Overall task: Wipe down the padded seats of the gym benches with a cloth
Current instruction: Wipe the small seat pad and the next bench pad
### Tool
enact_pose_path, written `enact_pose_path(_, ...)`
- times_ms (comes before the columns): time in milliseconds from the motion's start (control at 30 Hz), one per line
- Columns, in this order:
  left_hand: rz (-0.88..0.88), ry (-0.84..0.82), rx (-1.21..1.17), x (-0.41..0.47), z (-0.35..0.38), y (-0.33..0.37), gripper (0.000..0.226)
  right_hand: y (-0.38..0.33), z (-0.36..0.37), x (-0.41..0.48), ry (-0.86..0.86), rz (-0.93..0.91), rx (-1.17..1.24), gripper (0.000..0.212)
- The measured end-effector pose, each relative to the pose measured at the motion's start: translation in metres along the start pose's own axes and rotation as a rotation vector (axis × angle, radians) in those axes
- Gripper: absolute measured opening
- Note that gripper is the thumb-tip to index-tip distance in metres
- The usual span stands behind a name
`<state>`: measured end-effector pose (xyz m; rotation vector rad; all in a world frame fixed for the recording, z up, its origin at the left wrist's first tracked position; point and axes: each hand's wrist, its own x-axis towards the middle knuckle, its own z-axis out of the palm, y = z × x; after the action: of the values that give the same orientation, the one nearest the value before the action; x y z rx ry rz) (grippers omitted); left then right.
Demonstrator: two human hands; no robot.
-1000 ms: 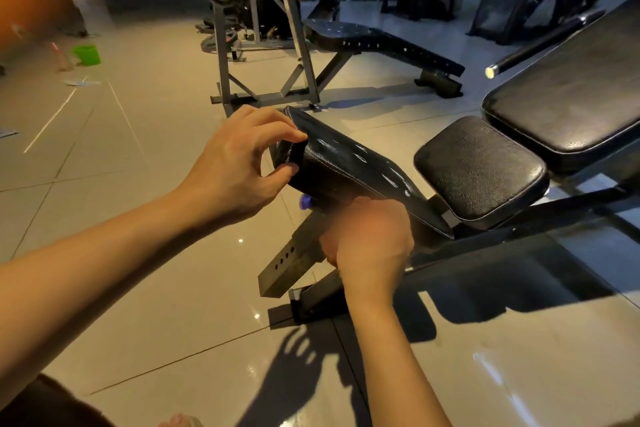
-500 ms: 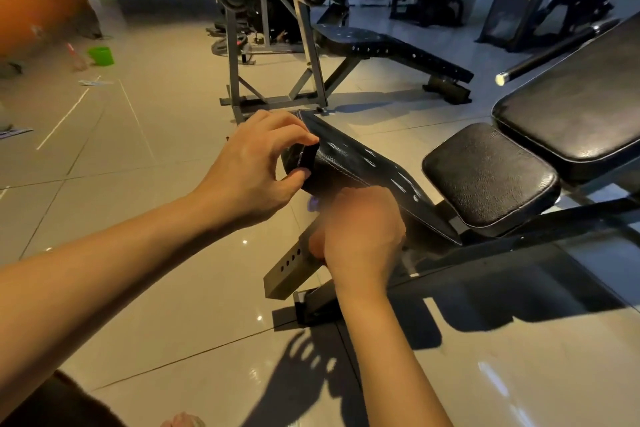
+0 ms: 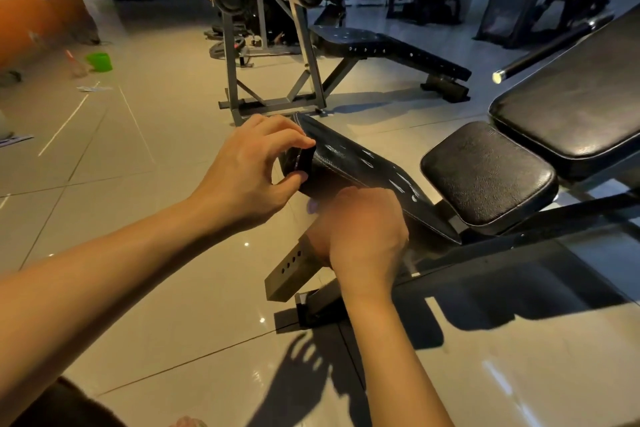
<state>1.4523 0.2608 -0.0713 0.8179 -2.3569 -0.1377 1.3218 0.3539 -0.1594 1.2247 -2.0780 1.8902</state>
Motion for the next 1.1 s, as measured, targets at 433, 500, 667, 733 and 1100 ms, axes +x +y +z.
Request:
enact_pose_path(433, -0.023, -0.006, -0.020, 0.002, -0.003, 0.004, 0.042, 0.029, -0.038, 0.008, 0.283, 0.804, 0.351, 0.017)
enact_pose_path(500, -0.032, -0.008, -0.021, 0.003, -0.004, 0.005, 0.043, 0.012, -0.028, 0.007, 0.243, 0.806, 0.437, 0.020)
enact_pose_path(667, -0.036, -0.022, -0.040, 0.003, -0.006, 0.005, 0.041, -0.039, -0.005, 0.002, 0.196, 0.656, 0.504, 0.020)
enact_pose_path(733, -0.069, -0.037, -0.119, 0.004, -0.008, 0.002, 0.041, -0.053, 0.001, 0.000, 0.150, 0.595, 0.525, 0.019)
enact_pose_path(1100, -0.147, -0.059, -0.268, 0.006, -0.016, 0.000, 0.039, -0.015, -0.039, -0.007, 0.307, 0.743, 0.438, 0.016)
